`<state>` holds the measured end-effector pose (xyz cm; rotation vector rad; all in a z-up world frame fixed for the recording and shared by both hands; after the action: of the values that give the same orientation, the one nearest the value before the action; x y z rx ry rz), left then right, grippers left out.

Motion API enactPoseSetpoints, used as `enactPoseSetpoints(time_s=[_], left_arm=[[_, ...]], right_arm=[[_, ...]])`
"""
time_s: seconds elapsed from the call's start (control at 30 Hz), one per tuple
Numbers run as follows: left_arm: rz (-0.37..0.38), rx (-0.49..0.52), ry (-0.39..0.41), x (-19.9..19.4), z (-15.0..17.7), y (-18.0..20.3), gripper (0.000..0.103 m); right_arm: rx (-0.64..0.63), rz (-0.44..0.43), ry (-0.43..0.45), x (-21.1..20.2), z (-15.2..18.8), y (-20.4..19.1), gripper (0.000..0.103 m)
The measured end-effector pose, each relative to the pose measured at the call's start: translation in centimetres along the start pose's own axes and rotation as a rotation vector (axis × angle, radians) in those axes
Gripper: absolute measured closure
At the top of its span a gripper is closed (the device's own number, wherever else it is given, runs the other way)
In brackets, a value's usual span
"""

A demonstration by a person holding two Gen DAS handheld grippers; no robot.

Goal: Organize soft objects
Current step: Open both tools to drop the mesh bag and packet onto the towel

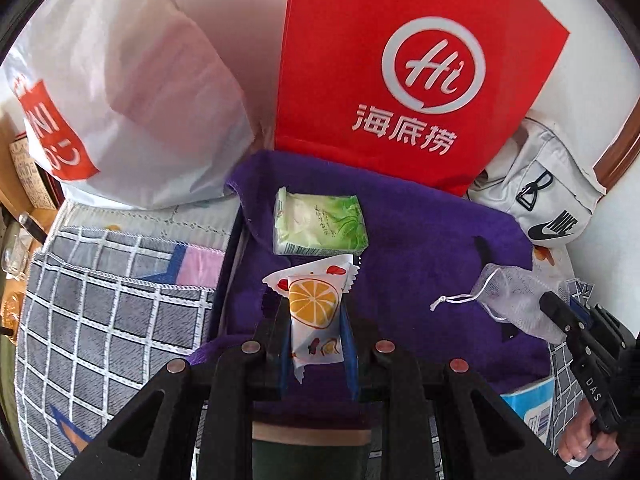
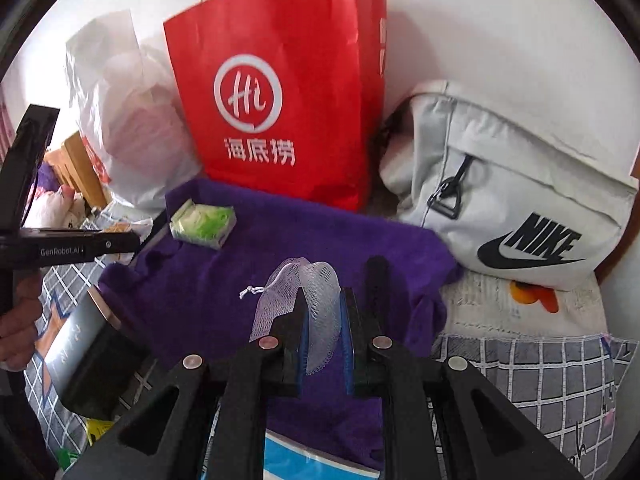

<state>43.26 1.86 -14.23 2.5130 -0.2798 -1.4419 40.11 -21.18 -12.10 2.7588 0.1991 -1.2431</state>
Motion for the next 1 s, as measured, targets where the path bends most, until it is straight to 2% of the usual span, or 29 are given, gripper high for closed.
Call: enactPoseSetpoints(time_s=[0.13,0.4,0.53,0.57,0.6,0.67,0.73,0.8,0.83,0.9,1.0], left_arm=[[0.005,-0.009,-0.027,1.3,-0.1,-0.1,0.079],[0.018,0.011,-0.061,2.8,0.1,0.4,0.079],[0.054,-0.004,-0.096,3.4,0.3,0.4,0.079],[0.055,-0.008,-0.099,3.5,0.3,0.3,0.079],[0.052,-0.009,-0.099,3.5,0.3,0.3,0.079],[0.045,0.001,-0.103,3.5,0.3,0.4,0.079],[0.040,0.003,-0.111,3.6,0.3,0.6,0.075],[0.020,0.016,-0.124,3.8,0.4,0.9,0.064],[0.015,0.022,-0.126,3.9,0.4,1.1,0.055],[0.015,0.026,-0.121,3.8,0.3,1.2,0.051],[0.019,0.027,-0.117,3.9,0.2,1.6,0.042]], right_arm=[[0.013,-0.032,-0.031,1.0,0.4,0.4,0.088],[0.031,-0.041,-0.074,2.7,1.2,1.2,0.084],[0.023,-0.038,-0.077,2.9,1.4,1.1,0.082],[0.023,-0.040,-0.077,2.8,1.4,1.1,0.081],[0.023,-0.041,-0.084,2.9,1.4,1.0,0.074],[0.023,-0.035,-0.080,2.8,1.4,1.1,0.073],[0.023,-0.034,-0.085,2.8,1.3,1.2,0.066],[0.021,-0.038,-0.080,2.6,1.3,1.3,0.058],[0.021,-0.035,-0.075,2.4,1.3,1.4,0.049],[0.010,-0.036,-0.076,2.3,1.3,1.4,0.043],[-0.014,-0.008,-0.065,2.0,1.2,1.4,0.041]])
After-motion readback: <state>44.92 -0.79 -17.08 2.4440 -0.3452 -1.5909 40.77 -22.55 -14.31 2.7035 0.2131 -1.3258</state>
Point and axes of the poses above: each gripper's, at about its wrist camera, not at the fingertips, and x roughly the way its jaws point, y to its right, z to its underside, the point moved 2 cm from there along x, roughly the way its jaws point, and after that the axes turned 8 degrees about z, right-handed, at the moved point
